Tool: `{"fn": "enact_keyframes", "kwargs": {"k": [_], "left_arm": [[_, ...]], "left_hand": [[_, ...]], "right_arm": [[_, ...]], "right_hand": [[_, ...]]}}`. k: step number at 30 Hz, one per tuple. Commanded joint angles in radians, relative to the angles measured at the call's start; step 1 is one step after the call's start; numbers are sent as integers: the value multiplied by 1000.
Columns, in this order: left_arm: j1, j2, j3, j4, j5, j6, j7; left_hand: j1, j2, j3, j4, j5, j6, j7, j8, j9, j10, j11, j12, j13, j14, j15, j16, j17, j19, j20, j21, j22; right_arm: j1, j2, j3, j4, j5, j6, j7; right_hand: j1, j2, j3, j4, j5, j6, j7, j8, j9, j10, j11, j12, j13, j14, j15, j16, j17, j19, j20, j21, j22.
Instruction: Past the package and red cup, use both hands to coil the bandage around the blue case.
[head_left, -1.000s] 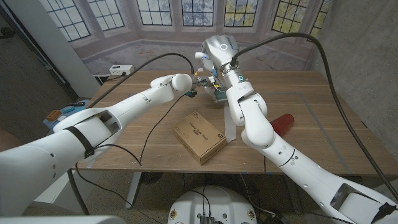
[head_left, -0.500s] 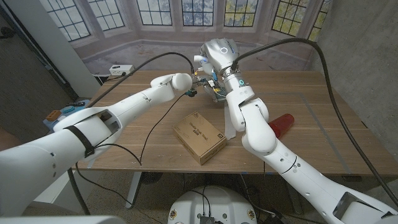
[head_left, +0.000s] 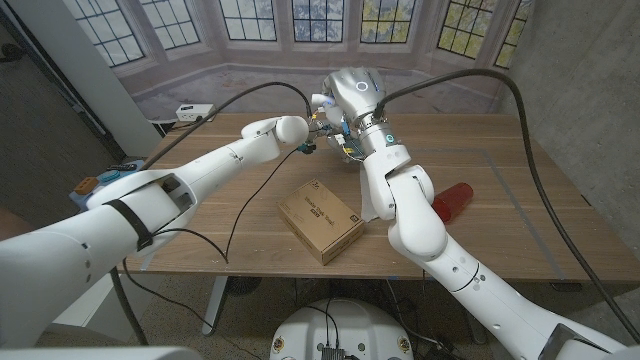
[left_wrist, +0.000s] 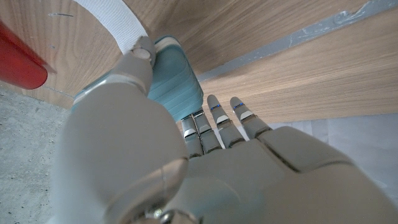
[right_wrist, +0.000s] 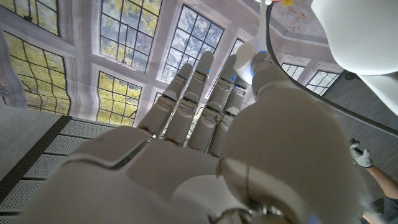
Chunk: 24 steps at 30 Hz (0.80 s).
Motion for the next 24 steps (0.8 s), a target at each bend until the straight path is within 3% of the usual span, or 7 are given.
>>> {"fn": "enact_keyframes", "kwargs": {"k": [1, 24], "left_arm": [[-9, -10, 4, 24, -2, -19, 6], [-48, -31, 15, 48, 11, -19, 5]], "left_hand": [[-74, 94, 26, 23, 7, 16, 12, 317, 2, 43, -27, 13, 235, 5, 5, 1, 2, -1, -1, 3, 4], [-76, 96, 25, 23, 9, 19, 12, 318, 2, 44, -27, 14, 234, 6, 6, 2, 2, 0, -1, 4, 4]], "right_arm": [[-48, 21, -1, -30, -23, 1, 28], [-175, 6, 30, -135, -68, 35, 72]], "right_hand": [[-2, 8, -5, -1, 6, 5, 7, -3, 5, 8, -2, 6, 3, 5, -100, 0, 3, -4, -8, -2, 2], [-6, 11, -7, 0, 6, 6, 10, -5, 5, 8, 1, 5, 3, 3, -97, -2, 5, -6, -4, -2, 2]]}}
